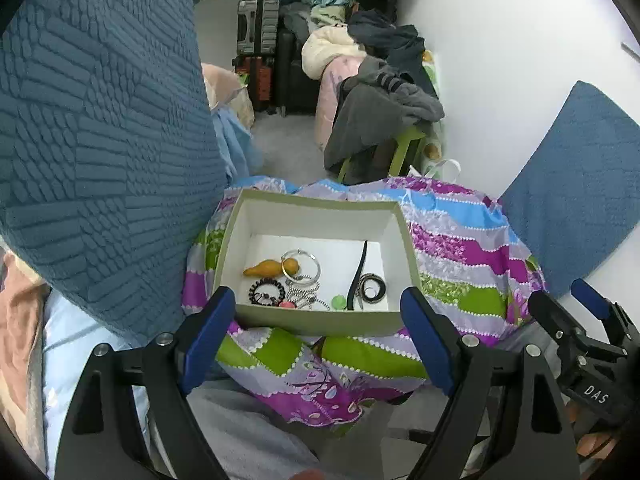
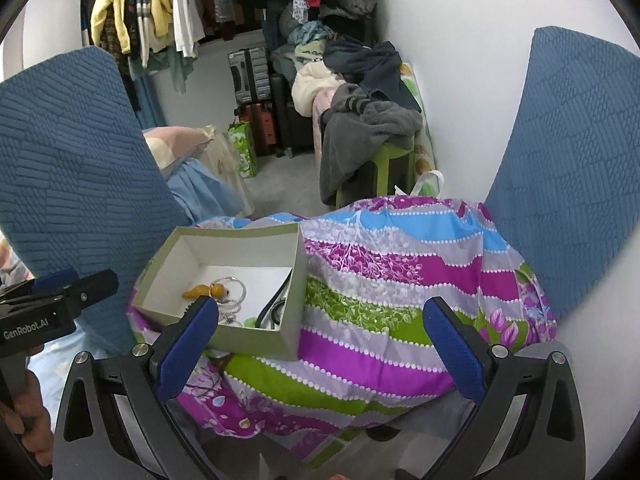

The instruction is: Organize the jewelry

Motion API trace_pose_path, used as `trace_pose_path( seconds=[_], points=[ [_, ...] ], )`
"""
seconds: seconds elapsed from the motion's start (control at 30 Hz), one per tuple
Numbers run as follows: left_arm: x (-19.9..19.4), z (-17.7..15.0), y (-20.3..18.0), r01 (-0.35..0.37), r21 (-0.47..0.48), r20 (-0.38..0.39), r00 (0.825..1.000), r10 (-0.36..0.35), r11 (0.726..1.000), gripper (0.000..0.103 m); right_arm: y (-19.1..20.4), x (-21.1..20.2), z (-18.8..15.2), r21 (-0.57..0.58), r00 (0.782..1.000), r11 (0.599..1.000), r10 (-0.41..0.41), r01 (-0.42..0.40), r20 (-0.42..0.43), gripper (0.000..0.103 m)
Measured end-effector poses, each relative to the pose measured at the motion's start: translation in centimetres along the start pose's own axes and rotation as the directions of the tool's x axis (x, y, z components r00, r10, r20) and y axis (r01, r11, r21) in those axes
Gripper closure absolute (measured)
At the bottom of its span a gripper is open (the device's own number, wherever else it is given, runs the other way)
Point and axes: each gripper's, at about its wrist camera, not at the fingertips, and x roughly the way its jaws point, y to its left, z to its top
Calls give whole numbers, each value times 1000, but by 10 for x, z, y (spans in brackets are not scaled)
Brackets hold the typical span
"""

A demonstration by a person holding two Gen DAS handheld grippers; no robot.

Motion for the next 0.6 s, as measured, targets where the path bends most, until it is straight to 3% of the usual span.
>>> trace_pose_path(
  seconds=[0.6],
  points=[
    [5, -8, 5, 2, -9, -12, 1000, -2, 1000, 18, -1, 4, -4, -2, 1000, 1000, -6, 6, -6, 0]
  ],
)
